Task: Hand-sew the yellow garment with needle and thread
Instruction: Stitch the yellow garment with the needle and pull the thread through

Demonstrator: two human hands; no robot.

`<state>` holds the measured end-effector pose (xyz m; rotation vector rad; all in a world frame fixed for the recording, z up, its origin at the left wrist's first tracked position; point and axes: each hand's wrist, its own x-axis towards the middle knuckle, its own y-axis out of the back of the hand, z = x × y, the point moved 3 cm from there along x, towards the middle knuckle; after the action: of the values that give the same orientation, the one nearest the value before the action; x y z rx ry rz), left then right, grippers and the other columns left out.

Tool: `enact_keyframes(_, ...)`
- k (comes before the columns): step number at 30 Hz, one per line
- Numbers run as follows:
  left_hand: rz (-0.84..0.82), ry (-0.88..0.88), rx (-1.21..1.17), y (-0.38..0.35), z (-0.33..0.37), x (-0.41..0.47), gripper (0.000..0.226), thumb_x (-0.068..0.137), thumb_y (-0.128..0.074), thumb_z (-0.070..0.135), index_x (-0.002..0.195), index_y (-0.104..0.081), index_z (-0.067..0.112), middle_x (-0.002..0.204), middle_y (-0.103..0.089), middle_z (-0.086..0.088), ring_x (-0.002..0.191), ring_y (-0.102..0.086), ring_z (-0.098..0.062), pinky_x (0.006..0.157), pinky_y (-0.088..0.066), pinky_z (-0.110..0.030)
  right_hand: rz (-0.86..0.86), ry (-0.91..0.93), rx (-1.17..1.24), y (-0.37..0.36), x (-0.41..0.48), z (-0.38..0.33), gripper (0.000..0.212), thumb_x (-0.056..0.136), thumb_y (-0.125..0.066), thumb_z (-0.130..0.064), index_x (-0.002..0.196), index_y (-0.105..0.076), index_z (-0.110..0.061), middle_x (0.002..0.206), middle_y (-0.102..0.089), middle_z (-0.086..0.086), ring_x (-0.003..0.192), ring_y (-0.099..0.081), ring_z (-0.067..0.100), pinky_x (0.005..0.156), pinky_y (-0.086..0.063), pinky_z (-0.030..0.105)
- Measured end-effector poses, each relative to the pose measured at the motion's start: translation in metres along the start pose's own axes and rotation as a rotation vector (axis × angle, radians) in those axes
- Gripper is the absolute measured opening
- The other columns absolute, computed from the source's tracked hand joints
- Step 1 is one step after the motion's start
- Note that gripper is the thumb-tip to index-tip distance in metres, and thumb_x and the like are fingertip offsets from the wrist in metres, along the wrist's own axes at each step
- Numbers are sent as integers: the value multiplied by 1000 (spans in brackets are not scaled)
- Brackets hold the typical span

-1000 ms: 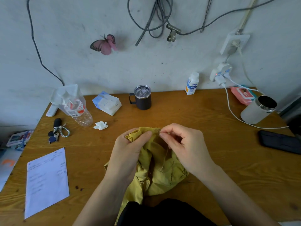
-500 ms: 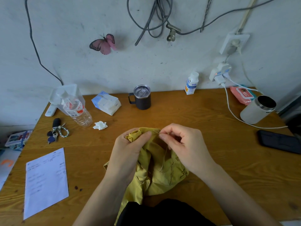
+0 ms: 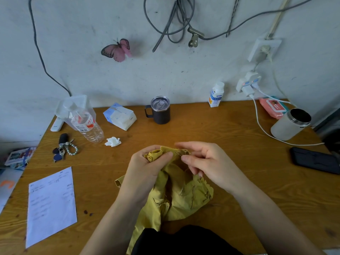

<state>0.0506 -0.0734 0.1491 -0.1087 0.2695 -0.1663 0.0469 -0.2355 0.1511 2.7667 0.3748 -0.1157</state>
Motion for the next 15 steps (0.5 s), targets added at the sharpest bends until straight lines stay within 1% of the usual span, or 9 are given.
enact_keyframes(2, 1, -16, 31, -1, 1, 0, 17, 87, -64, 9, 77, -76, 13, 79, -74, -15, 72, -71, -26, 64, -57, -29, 4, 16, -10, 0, 0, -1, 18, 91, -56, -18, 106, -66, -24, 50, -56, -8, 48, -48, 4, 51, -41, 15)
enact_keyframes(3, 4, -23, 45, -1, 1, 0, 17, 88, -64, 9, 76, -75, 13, 78, -74, -14, 71, -71, -25, 63, -57, -27, 18, 27, -20, -1, 0, -1, 14, 91, -57, -18, 98, -67, -24, 50, -56, -8, 47, -48, 3, 50, -40, 14)
enact_keyframes(5, 22, -37, 73, -3, 0, -1, 17, 88, -64, 10, 75, -75, 13, 75, -74, -12, 70, -71, -23, 63, -56, -27, 50, 40, -42, -2, -1, -2, 11, 91, -57, -19, 88, -66, -25, 50, -56, -8, 45, -48, 2, 49, -40, 14)
enact_keyframes(8, 82, -70, 139, -4, -1, -1, 15, 86, -66, 14, 74, -75, 17, 73, -74, -8, 70, -70, -24, 66, -58, -32, 95, 52, -99, -4, -2, -2, 12, 90, -58, -20, 84, -65, -28, 51, -58, -8, 46, -50, 1, 50, -40, 12)
enact_keyframes(12, 173, -126, 217, -6, -3, -2, 13, 85, -68, 16, 72, -71, 15, 71, -69, -13, 70, -65, -33, 66, -56, -43, 148, 57, -160, -6, -4, -4, 14, 90, -58, -20, 81, -62, -30, 52, -59, -13, 47, -53, 2, 49, -42, 14)
enact_keyframes(13, 191, -145, 251, -8, -4, -3, 14, 85, -69, 16, 72, -71, 15, 70, -68, -12, 70, -64, -32, 64, -55, -42, 166, 60, -185, -6, -4, -5, 14, 89, -59, -21, 80, -62, -31, 52, -59, -16, 47, -53, 2, 48, -43, 15)
enact_keyframes(15, 222, -185, 321, -10, -5, -5, 16, 85, -69, 15, 69, -70, 18, 68, -68, -5, 66, -63, -24, 60, -54, -35, 204, 62, -234, -8, -5, -6, 13, 89, -60, -20, 79, -62, -30, 52, -59, -19, 48, -54, 4, 49, -45, 18)
